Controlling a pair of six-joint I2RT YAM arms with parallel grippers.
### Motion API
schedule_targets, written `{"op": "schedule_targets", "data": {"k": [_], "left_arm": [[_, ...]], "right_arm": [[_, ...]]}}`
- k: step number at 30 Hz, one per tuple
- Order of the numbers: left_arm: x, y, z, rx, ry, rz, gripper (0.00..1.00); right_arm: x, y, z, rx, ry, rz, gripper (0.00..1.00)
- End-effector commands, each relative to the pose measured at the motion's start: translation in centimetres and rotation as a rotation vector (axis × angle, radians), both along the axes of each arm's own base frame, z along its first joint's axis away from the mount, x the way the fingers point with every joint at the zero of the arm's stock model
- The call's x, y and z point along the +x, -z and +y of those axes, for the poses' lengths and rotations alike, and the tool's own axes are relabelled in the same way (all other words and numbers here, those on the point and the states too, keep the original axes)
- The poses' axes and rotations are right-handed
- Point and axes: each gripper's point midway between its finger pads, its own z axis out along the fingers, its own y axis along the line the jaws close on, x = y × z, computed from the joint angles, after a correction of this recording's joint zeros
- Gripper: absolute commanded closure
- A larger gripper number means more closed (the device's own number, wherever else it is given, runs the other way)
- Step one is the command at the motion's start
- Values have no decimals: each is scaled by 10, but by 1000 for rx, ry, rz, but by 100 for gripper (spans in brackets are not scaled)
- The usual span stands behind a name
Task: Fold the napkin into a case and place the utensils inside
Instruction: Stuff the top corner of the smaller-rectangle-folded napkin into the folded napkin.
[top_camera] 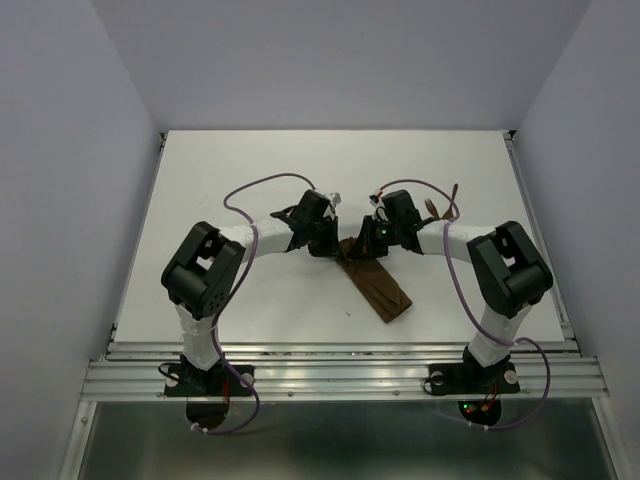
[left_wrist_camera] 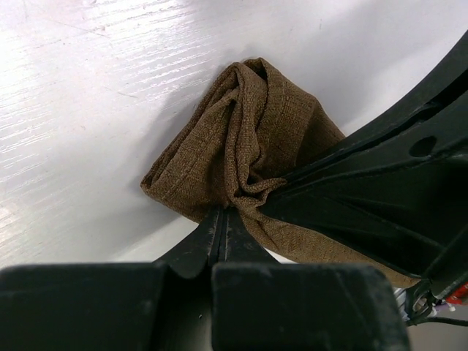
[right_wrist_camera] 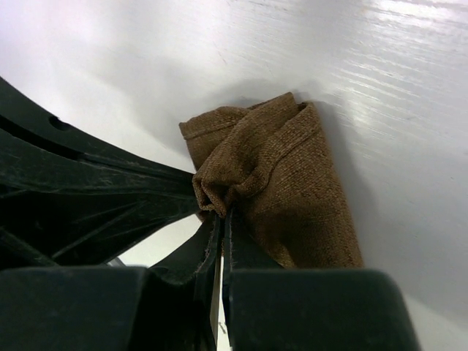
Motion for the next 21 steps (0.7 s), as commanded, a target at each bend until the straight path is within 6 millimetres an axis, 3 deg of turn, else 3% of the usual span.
{"op": "schedule_targets", "data": {"k": [1,16,21], "left_arm": [[4,-24,-4,-69,1,-41,100],[3,-38,-14,-132,29,-37,100],[4,-42,-17,-152,34,-41,100]], "right_arm": [[-7,0,-11,-83,-19,-28,99],[10,17,-19,-232,18,-18,99],[14,10,-22,-262,47,-49,99]]}}
